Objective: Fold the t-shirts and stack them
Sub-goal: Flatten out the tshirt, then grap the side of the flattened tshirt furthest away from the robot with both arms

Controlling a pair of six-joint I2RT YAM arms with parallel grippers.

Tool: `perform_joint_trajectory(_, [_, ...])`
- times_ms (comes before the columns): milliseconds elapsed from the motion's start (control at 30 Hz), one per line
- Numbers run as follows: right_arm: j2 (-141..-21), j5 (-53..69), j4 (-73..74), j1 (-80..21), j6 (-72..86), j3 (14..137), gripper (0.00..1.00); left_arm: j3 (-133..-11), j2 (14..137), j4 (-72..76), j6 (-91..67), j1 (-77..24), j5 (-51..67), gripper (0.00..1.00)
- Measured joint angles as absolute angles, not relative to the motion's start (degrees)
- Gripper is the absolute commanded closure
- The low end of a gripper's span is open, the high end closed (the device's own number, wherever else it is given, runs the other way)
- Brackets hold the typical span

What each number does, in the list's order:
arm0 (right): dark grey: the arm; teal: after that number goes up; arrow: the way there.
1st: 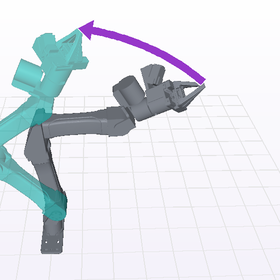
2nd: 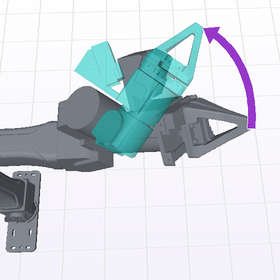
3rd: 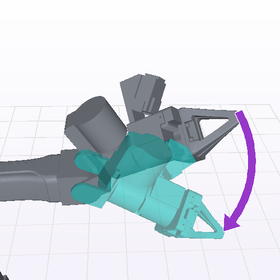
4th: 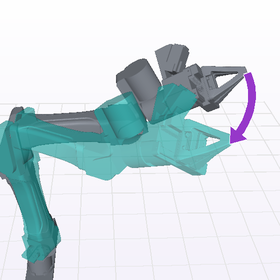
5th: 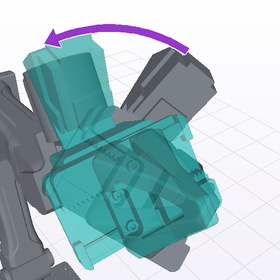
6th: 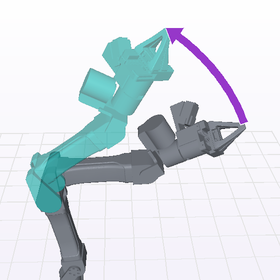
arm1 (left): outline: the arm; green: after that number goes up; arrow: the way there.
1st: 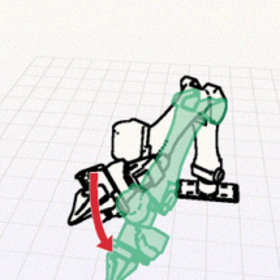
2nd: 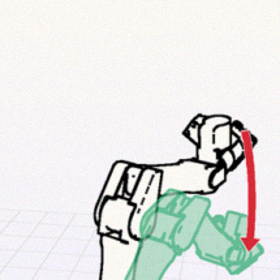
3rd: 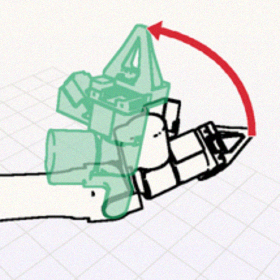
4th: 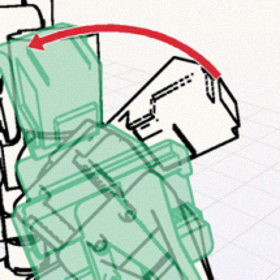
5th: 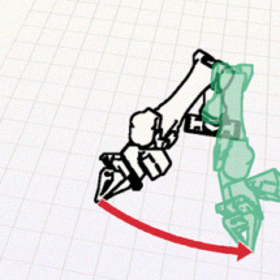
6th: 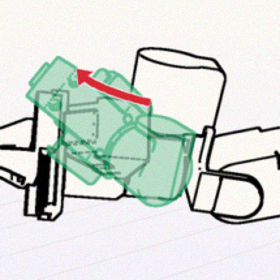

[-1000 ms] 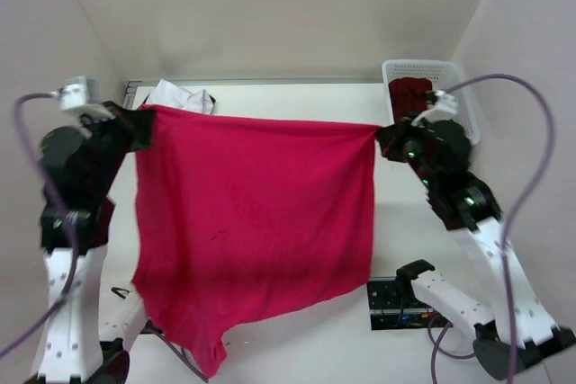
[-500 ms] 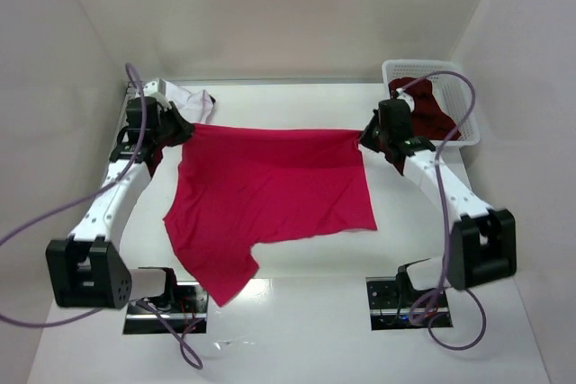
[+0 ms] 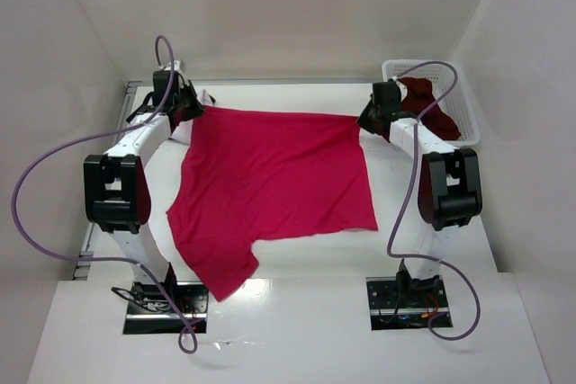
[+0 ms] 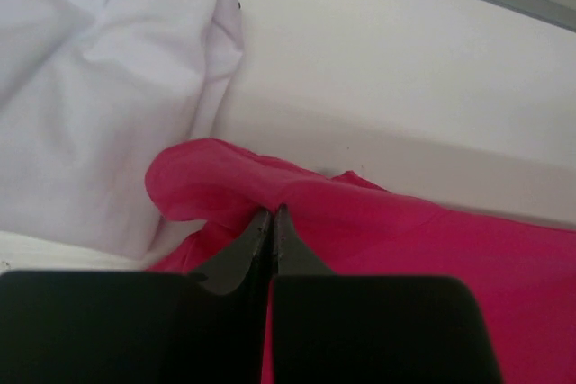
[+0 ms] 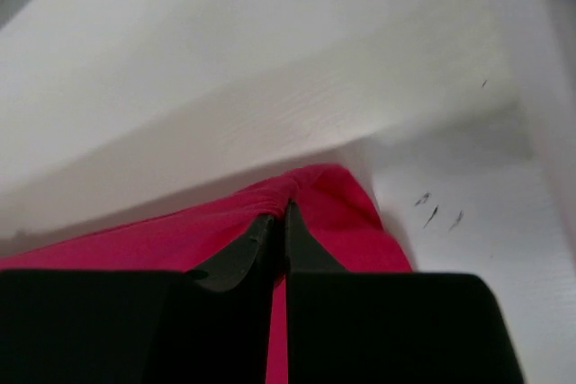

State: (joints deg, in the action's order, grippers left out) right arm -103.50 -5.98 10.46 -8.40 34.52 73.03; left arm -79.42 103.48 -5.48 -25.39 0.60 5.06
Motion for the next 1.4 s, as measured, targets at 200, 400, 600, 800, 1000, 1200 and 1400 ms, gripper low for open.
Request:
perform_joint_trajectory(200, [-106.48,-4.93,10.22,-4.91,34.22,79.00,1.00,-81.91,104.97,-4.75,-25.19,-0.14,4.51,0.94])
perform_joint_trajectory(400, [-108.05,-3.36,9.89,-4.82,33.08,80.53,1.00,-83.15,107.42,-3.92,-24.10,-0.27,5.04,0.89])
perform_joint_trajectory(600, [-108.27,-2.28,9.67,-4.82,32.80,77.87,1.00,-82.52,110.45,-4.29,-24.25,-0.75,5.43,1.00])
perform_joint_trajectory(800, [-108.49,-1.91,9.80,-4.82,32.03,76.20,1.00,-80.36,110.45,-4.45,-24.29,-0.84,5.45,1.00])
perform_joint_trajectory(1000, [-110.76,-1.87,10.68,-4.82,30.81,79.15,1.00,-82.70,110.65,-6.50,-23.73,-0.84,5.41,0.95])
perform_joint_trajectory(1200, [-113.40,-2.63,12.03,-4.82,29.69,84.18,1.00,-89.27,111.68,-7.75,-22.50,-1.15,5.54,0.87])
perform_joint_trajectory(1400, [-113.45,-2.74,12.21,-4.82,29.45,82.81,1.00,-87.90,112.92,-8.12,-22.90,-1.37,3.68,0.75])
